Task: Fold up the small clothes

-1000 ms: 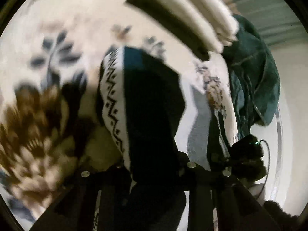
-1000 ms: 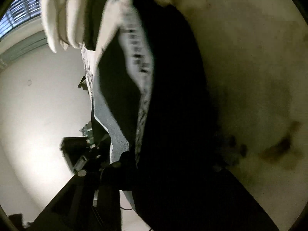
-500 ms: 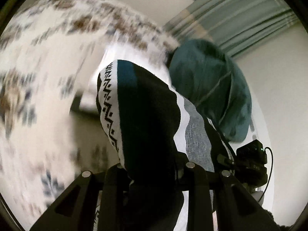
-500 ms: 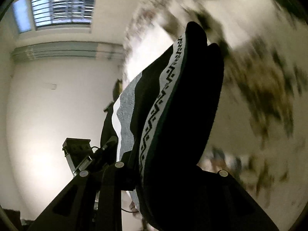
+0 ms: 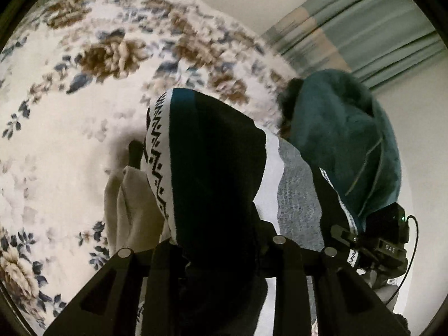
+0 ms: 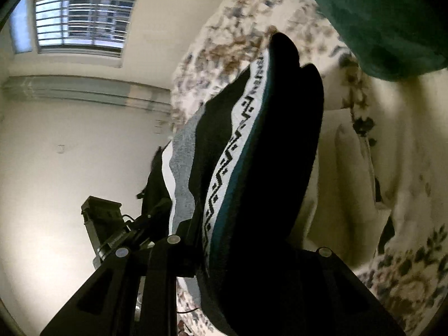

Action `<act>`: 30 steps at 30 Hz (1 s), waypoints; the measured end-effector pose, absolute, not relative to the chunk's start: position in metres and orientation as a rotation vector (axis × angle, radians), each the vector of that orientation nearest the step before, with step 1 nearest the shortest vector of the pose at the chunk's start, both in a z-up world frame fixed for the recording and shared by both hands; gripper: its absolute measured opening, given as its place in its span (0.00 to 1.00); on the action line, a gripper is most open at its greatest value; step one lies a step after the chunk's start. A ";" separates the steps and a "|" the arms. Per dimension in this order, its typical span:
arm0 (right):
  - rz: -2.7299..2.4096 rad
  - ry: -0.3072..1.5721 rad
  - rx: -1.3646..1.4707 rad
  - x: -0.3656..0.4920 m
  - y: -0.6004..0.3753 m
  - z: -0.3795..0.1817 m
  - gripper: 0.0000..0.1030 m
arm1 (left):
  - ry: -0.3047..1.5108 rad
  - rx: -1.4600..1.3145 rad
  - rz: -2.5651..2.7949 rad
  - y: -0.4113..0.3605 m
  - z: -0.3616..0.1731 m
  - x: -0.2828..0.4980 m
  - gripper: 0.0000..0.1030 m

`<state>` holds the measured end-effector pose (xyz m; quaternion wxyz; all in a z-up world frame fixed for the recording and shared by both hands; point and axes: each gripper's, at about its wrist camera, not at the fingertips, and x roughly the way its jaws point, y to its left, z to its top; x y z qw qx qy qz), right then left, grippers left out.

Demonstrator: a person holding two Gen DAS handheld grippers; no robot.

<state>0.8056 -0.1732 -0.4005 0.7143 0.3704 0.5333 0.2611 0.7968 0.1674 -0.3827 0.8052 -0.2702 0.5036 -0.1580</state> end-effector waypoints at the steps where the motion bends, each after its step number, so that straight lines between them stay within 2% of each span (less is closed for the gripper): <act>1: 0.571 1.192 0.818 0.809 -0.172 -0.406 0.25 | 1.090 -0.576 -0.343 0.168 -0.385 0.796 0.28; 3: 0.559 1.217 0.801 0.817 -0.175 -0.413 0.28 | 1.102 -0.576 -0.356 0.169 -0.383 0.793 0.30; 4: 0.548 1.230 0.781 0.822 -0.174 -0.417 0.30 | 1.105 -0.572 -0.351 0.170 -0.382 0.791 0.36; 5: 0.529 1.247 0.738 0.823 -0.174 -0.416 0.38 | 1.108 -0.543 -0.319 0.170 -0.377 0.787 0.48; 6: 0.495 1.263 0.695 0.821 -0.173 -0.412 0.52 | 1.104 -0.507 -0.278 0.171 -0.371 0.785 0.57; 7: 0.445 1.274 0.639 0.818 -0.175 -0.408 0.57 | 1.091 -0.424 -0.208 0.169 -0.363 0.779 0.79; 8: 0.415 1.271 0.592 0.817 -0.176 -0.405 0.67 | 1.075 -0.368 -0.172 0.166 -0.357 0.774 0.84; 9: 0.375 1.266 0.535 0.814 -0.176 -0.398 0.77 | 1.048 -0.317 -0.141 0.162 -0.349 0.764 0.84; 12: 0.249 1.231 0.341 0.797 -0.173 -0.377 0.84 | 1.006 -0.236 -0.057 0.153 -0.335 0.742 0.96; 13: 0.217 1.222 0.301 0.790 -0.171 -0.370 0.89 | 0.994 -0.218 -0.036 0.151 -0.332 0.736 0.97; 14: 0.170 1.210 0.238 0.782 -0.167 -0.363 0.99 | 0.978 -0.197 -0.010 0.147 -0.327 0.727 0.97; 15: 0.136 1.199 0.187 0.774 -0.163 -0.357 1.00 | 0.964 -0.182 0.009 0.140 -0.322 0.714 0.97; 19: 0.029 1.141 -0.003 0.726 -0.145 -0.331 1.00 | 0.950 -0.138 0.074 0.127 -0.310 0.685 0.97; 30: -0.061 0.980 -0.079 0.580 -0.133 -0.226 1.00 | 0.902 -0.089 0.084 0.088 -0.222 0.559 0.97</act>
